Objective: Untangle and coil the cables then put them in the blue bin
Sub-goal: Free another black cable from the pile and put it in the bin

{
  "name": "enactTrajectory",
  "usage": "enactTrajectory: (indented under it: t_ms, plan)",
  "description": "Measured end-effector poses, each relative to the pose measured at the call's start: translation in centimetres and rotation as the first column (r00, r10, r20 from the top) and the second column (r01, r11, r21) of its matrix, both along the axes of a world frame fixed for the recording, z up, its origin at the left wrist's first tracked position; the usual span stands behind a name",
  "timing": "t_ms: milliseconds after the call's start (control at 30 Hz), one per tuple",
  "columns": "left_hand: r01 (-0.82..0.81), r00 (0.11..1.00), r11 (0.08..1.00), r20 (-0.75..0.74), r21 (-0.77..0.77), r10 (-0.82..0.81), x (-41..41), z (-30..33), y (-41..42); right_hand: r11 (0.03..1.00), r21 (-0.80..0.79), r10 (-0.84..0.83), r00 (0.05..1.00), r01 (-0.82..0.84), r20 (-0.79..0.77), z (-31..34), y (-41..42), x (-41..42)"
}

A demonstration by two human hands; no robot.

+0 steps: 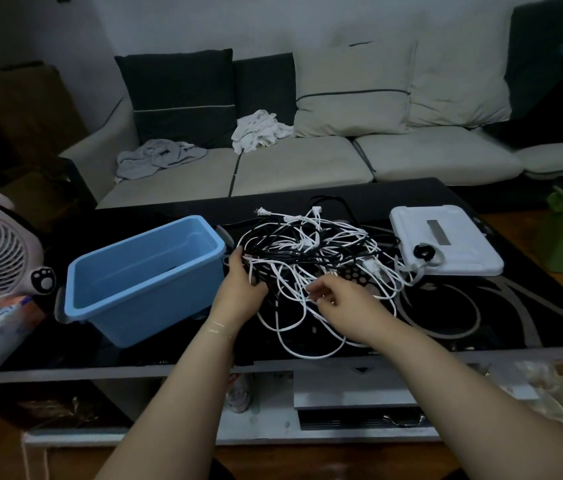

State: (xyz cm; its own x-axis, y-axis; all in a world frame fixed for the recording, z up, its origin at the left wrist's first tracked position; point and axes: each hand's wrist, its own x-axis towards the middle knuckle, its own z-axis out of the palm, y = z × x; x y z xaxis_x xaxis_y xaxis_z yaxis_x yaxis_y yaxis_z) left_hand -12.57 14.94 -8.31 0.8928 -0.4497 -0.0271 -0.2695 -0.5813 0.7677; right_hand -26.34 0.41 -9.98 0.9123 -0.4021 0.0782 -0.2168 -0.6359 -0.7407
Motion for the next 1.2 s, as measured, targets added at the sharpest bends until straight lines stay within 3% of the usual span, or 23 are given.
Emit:
enactTrajectory:
  t_ms: [67,200,433,533,600,700,833,933,1033,1200]
  plan:
    - [-0.031,0.999,0.996,0.029,0.079,0.029,0.1,0.0,-0.3,1.0,0.002,-0.011,1.0,0.011,0.002,-0.1,0.0,0.1]
    - [-0.099,0.966,0.931,0.257,0.35,0.006,-0.2,0.6,0.1,0.999,-0.025,-0.043,0.999,0.043,0.025,-0.3,0.0,0.4]
    - [-0.212,0.857,0.943,0.512,0.255,0.054,-0.8,1.4,-0.2,0.97,-0.178,-0.132,0.973,0.166,0.191,-0.3,-2.5,1.8]
    - [-0.168,0.78,0.973,0.625,0.158,0.033,-1.1,1.0,-0.7,0.937,-0.327,-0.099,0.991,0.122,0.086,-0.9,-3.5,2.8]
    - [-0.072,0.802,0.994,0.597,0.085,0.007,-1.1,1.0,-1.4,0.912,-0.395,-0.124,0.992,0.105,-0.022,-1.4,-3.5,3.8]
    - [0.018,0.902,1.0,0.432,-0.015,-0.01,-1.2,0.8,-2.3,0.881,-0.454,-0.185,0.98,0.136,-0.066,-1.8,-3.1,4.9]
    - [-0.004,0.919,0.997,0.394,0.075,-0.026,-1.3,0.5,-2.8,0.861,-0.484,-0.215,0.974,0.157,-0.066,-1.7,-2.7,5.8]
    - [0.002,0.919,0.996,0.392,0.094,-0.039,-1.2,0.4,-2.9,0.897,-0.426,-0.142,0.99,0.12,-0.021,-1.4,-2.3,5.9]
    - [-0.001,0.912,0.996,0.41,0.092,-0.037,-1.3,0.3,-3.0,0.925,-0.38,-0.063,0.994,0.025,-0.089,-1.5,-2.1,5.6]
    - [-0.087,0.92,0.972,0.391,0.217,-0.005,-1.1,0.3,-2.7,0.907,-0.418,-0.141,0.976,0.059,-0.168,-1.4,-2.0,6.3]
